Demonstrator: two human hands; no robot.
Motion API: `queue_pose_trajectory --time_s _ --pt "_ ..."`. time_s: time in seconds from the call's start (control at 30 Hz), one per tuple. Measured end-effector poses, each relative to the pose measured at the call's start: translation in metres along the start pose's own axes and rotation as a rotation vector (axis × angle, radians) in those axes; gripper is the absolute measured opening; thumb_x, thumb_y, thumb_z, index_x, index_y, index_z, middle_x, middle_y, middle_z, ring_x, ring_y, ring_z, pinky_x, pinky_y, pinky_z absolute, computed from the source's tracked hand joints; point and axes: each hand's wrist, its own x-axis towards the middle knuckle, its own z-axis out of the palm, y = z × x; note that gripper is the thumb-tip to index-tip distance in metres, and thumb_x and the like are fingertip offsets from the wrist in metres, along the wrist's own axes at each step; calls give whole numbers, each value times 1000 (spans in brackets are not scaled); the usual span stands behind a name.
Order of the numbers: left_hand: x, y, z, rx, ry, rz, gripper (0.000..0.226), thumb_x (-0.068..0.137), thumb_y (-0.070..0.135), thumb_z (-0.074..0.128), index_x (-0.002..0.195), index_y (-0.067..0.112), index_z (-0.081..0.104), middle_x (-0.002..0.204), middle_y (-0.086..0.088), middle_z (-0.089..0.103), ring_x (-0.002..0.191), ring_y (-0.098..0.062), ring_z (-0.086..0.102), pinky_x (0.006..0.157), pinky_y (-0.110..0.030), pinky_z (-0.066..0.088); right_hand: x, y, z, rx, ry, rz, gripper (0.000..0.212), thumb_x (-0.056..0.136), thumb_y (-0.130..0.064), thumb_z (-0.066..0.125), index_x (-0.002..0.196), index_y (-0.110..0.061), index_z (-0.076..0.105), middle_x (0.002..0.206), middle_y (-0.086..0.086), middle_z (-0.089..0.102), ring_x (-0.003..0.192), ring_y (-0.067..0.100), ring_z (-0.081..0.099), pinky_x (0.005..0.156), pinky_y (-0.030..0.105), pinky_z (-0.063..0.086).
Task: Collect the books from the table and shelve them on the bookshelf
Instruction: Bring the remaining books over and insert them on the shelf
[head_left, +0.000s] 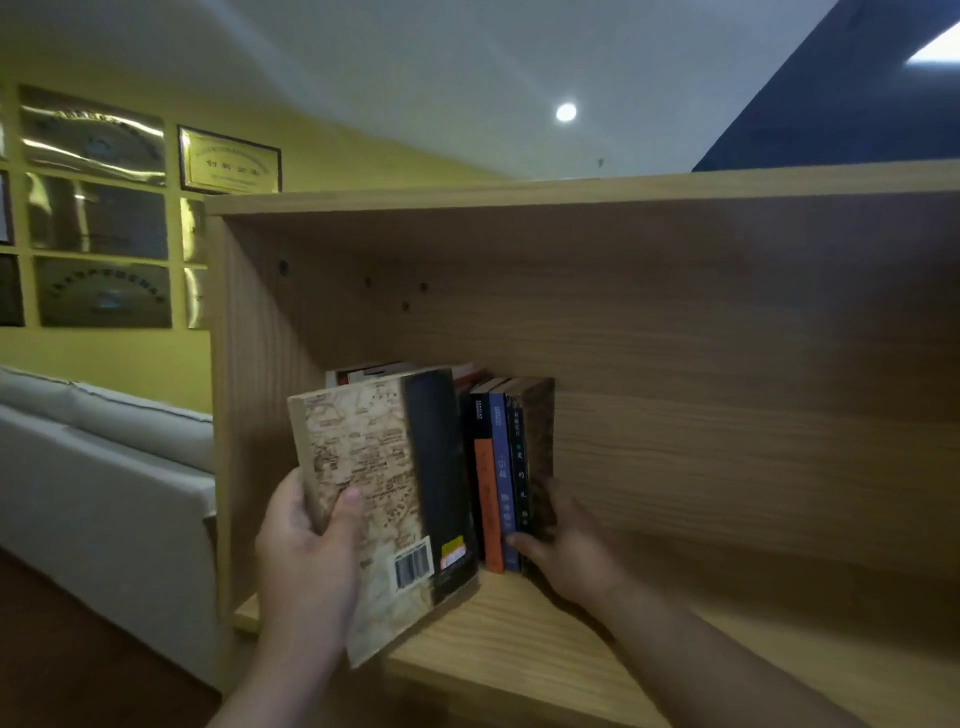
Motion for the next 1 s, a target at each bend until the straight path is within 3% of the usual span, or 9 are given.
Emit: queue_pose_trajectory --time_s 0.1,0.17,0.3,0.37,0.5,0.63,0.7,0.8,1.0 --pt "2 9 -18 -84 -23 -42 27 98 7 54 97 32 65 99 3 76 92 -18 73 78 -45 58 -7 -6 -1 -2 -137 44 82 93 -37 65 154 -54 12 159 -8 37 139 14 44 115 41 40" --pt "5 16 -23 -130 -77 -78 29 98 6 53 100 33 66 100 2 77 92 -19 74 77 -45 58 -15 -15 -3 126 -161 90 71 97 -34 61 150 -56 21 150 -7 47 123 12 56 101 35 47" --pt "11 17 -15 -315 -235 -284 27 100 6 48 116 22 63 106 -9 76 96 -28 73 78 -48 56 -42 -37 -3 432 114 46 33 97 -43 57 128 -30 61 121 -2 70 113 17 65 82 30 50" --pt "8 16 0 -401 -326 -416 28 101 9 45 123 19 61 106 -12 76 99 -32 72 80 -50 55 -56 -45 -11 641 40 96 49 89 -53 56 120 -18 69 115 5 75 107 23 70 84 36 54" --pt "-8 19 42 -459 -453 -512 28 102 12 45 124 19 61 104 -11 77 99 -32 73 80 -48 56 -80 -46 -45 711 -96 96 38 89 -32 71 120 -11 65 107 14 78 97 33 75 84 46 58" --pt "-14 23 80 -281 -619 -422 25 104 28 44 123 31 60 113 -1 74 104 -21 69 83 -38 54 -86 -30 -79 614 72 81 37 88 -13 75 123 -16 64 107 11 78 97 33 75 83 49 60" --pt "-2 5 85 65 -609 -161 32 102 34 48 134 35 51 137 5 55 122 -12 52 93 -28 47 -86 -26 -99 562 216 63 31 88 -12 74 117 -19 65 103 5 78 94 28 75 76 42 61" --pt "22 -33 81 663 -415 283 61 94 38 59 150 33 34 158 2 25 149 -21 19 121 -43 23 -84 -24 -110 434 389 50 22 92 -9 70 103 -24 59 101 2 70 89 18 68 68 30 57" --pt "33 -74 68 774 -421 328 90 89 36 64 157 35 5 164 15 -9 153 -14 -8 125 -50 11 -50 -22 -45 274 418 89 28 94 -4 64 111 -26 60 93 -3 67 87 16 67 73 28 57"
